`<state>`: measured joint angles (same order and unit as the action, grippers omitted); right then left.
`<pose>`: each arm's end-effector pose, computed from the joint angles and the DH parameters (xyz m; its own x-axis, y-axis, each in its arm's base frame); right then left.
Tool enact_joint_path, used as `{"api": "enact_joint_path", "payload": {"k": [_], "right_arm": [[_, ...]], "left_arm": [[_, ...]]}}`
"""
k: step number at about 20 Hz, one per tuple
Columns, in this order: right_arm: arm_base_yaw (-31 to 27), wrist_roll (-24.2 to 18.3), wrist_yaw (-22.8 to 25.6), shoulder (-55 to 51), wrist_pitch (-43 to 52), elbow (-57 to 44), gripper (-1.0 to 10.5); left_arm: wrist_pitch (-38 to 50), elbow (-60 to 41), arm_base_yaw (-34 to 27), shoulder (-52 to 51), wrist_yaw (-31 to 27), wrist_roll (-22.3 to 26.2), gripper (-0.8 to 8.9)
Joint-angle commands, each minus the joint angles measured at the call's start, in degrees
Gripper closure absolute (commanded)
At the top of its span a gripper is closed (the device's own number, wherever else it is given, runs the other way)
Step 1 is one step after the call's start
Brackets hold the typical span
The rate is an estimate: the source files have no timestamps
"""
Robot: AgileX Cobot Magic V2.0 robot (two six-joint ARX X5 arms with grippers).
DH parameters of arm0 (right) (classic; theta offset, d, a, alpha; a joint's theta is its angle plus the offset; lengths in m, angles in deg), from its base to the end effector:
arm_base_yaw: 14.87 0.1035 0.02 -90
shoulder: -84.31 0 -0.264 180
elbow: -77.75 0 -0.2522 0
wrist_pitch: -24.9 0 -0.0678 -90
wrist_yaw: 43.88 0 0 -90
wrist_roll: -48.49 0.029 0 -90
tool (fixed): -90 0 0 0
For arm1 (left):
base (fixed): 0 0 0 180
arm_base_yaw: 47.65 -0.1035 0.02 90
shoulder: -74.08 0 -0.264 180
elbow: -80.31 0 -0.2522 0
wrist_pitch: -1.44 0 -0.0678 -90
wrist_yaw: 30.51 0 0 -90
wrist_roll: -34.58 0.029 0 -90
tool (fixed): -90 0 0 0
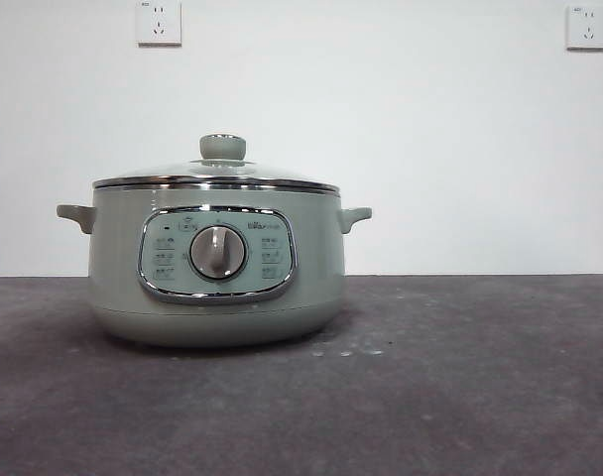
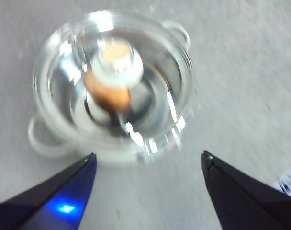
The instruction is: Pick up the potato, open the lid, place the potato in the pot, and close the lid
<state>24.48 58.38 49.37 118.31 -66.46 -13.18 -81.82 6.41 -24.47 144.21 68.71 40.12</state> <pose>0.0192 0.0136 0.4006 0.6582 0.4664 -0.5909 -0.5102 0.8536 0.1054 0.1818 -0.0829 0.4291 0.5524 -0.4108 -0.7253 0.5514 0.8327 -0.0517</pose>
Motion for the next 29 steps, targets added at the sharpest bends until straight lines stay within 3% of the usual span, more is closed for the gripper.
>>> {"api": "enact_joint_path", "payload": {"k": [1, 7, 9, 11, 12, 29], "right_arm": [[0.1, 0.4, 0.3, -0.1, -1.4, -0.4, 4.5], [0.1, 0.4, 0.2, 0.0, -1.4, -0.4, 4.5], [0.1, 0.4, 0.2, 0.0, -1.4, -0.4, 6.4], [0.1, 0.2, 0.3, 0.0, -1.4, -0.4, 9.2], [0.1, -0.4, 0.3, 0.0, -1.4, -0.4, 9.6], [0.1, 0.6, 1.7, 0.0, -1.4, -0.4, 9.5]], "left_arm": [[-2.1, 0.1, 0.2, -3.0, 0.2, 0.0, 4.39], [-4.0, 0.1, 0.2, -6.4, 0.2, 0.0, 4.4], [-4.7, 0.1, 0.2, -6.4, 0.2, 0.0, 4.74], [-5.1, 0.1, 0.2, -6.3, 0.2, 0.0, 7.16], [-5.1, 0.1, 0.2, -6.3, 0.2, 0.0, 8.4], [-2.3, 0.1, 0.2, -6.2, 0.2, 0.0, 8.17]]}}
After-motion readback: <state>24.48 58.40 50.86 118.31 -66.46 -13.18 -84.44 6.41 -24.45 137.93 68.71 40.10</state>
